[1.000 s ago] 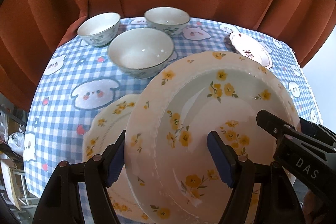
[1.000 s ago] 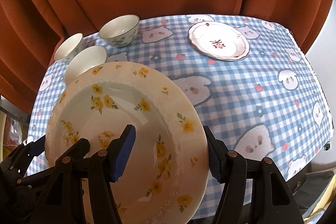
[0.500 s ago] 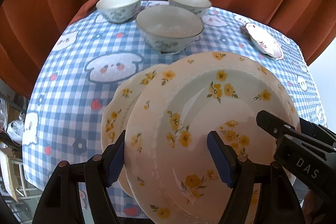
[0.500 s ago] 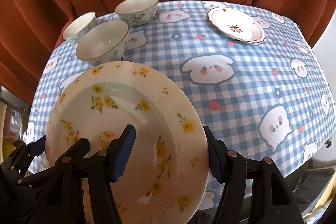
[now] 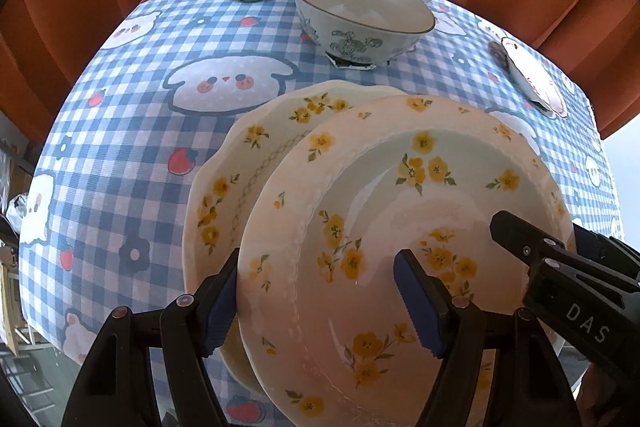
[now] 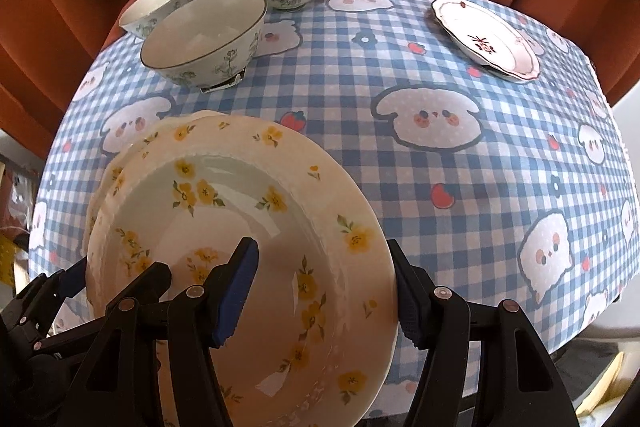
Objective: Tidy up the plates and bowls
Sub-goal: 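Lower the flat plate onto the deep plate with both tools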
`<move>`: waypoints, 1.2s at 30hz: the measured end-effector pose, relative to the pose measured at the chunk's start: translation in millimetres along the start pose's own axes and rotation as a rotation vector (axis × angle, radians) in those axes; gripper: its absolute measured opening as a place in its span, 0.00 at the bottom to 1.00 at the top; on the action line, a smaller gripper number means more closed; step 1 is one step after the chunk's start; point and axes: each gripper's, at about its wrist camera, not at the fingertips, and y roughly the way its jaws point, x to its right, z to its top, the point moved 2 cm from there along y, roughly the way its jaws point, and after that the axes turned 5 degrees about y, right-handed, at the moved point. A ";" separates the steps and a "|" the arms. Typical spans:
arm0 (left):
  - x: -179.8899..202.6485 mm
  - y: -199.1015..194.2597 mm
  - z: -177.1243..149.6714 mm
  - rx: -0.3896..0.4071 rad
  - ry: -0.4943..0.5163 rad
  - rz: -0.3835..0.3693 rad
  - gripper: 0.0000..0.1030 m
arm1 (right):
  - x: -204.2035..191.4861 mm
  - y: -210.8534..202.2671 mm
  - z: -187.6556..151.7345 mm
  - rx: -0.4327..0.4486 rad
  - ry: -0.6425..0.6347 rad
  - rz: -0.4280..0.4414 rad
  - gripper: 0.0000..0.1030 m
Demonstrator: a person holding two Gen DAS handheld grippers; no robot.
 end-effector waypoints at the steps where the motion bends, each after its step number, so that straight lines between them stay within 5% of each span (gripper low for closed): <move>1: -0.1 1.4 0.5 -0.001 -0.001 0.000 0.72 | 0.2 1.7 0.9 -0.004 -0.002 0.000 0.64; 18: 6.4 16.6 9.5 -0.012 -0.024 0.082 0.75 | 2.0 21.7 15.5 -0.043 -0.044 0.018 0.64; 33: 16.7 18.5 15.4 -0.020 0.081 0.206 0.76 | 12.7 3.1 6.0 0.025 0.009 0.007 0.64; 34: 15.6 17.3 15.0 -0.021 0.078 0.199 0.76 | 16.3 -0.1 5.3 0.035 0.024 0.003 0.62; 36: 13.9 13.2 15.6 -0.011 0.075 0.182 0.76 | 20.8 -2.9 4.4 0.038 0.039 -0.002 0.43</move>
